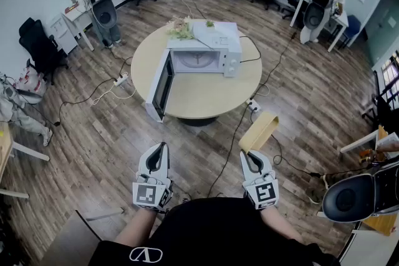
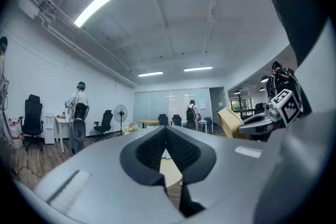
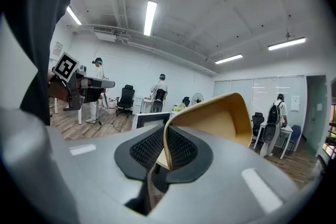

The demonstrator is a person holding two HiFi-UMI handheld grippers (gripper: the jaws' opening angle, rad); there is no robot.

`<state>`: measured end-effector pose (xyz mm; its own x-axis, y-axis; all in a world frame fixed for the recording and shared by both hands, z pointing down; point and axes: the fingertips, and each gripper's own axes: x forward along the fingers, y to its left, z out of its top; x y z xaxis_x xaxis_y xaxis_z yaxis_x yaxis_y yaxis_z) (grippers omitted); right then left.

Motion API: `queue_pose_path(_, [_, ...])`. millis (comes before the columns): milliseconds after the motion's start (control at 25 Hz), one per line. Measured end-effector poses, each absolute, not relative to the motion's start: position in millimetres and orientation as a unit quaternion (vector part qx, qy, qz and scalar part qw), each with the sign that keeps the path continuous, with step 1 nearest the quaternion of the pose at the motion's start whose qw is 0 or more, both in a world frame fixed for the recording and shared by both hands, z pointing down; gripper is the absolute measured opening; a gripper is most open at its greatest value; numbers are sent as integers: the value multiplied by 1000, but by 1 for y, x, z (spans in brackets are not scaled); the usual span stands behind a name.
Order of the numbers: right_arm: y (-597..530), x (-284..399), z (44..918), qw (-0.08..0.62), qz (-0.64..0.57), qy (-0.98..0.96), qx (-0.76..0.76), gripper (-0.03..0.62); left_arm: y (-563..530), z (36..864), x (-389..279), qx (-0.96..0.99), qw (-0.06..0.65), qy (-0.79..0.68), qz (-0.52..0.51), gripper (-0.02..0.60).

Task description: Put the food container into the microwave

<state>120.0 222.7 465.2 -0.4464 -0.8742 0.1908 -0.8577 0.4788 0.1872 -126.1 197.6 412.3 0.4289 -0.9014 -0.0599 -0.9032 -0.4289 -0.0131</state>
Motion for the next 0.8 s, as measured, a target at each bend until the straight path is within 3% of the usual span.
queue_pose_path(800, [242,115,478,134,-22,-883,449,28,211,418,-87,-844,24,536,14,0])
